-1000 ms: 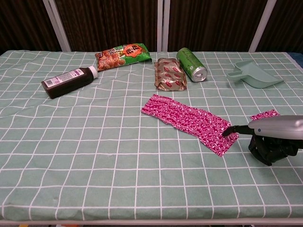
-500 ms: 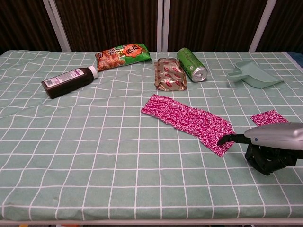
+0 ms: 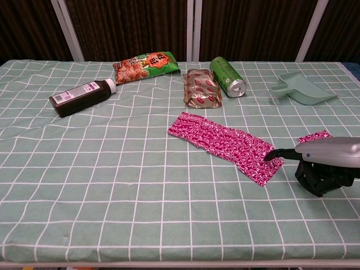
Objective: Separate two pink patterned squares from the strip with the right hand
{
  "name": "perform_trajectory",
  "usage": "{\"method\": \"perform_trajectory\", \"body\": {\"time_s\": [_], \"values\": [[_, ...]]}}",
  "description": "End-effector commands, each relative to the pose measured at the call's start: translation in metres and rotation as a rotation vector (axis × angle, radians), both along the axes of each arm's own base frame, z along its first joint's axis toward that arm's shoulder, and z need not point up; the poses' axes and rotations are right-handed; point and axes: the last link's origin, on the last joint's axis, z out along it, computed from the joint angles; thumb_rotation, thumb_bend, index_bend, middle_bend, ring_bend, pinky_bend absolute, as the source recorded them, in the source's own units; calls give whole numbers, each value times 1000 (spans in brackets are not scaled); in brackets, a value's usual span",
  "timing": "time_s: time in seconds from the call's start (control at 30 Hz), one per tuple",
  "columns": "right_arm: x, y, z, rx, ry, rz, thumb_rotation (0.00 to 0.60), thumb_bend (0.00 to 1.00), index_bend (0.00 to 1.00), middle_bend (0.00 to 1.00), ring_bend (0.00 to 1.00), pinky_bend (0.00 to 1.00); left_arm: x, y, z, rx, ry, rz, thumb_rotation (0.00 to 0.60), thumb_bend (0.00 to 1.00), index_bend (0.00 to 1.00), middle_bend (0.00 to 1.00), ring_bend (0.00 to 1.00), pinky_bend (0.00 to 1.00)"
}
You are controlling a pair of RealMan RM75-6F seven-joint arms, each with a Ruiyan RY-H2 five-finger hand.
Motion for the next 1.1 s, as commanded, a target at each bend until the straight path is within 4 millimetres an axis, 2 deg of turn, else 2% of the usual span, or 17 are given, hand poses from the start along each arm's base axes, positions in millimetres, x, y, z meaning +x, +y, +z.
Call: {"method": "perform_trajectory", "body": {"time_s": [0.03,0.33,1.1], "values": [[-2,-2,-5,16,8,-14,600,1000,68,849,935,952,-1,0,0,0,0,3,600,247,85,51,0,143],[4,2,-6,42,5,0,600,1000,67,849,935,952,-1,-1,2,3,-5,1,600,247,85,52,0,143],[26,30,-18,115,-11,99,600,1000,67,849,935,952,-2,-1,7,16,-10,7,600,247,86,52,0,143]]}}
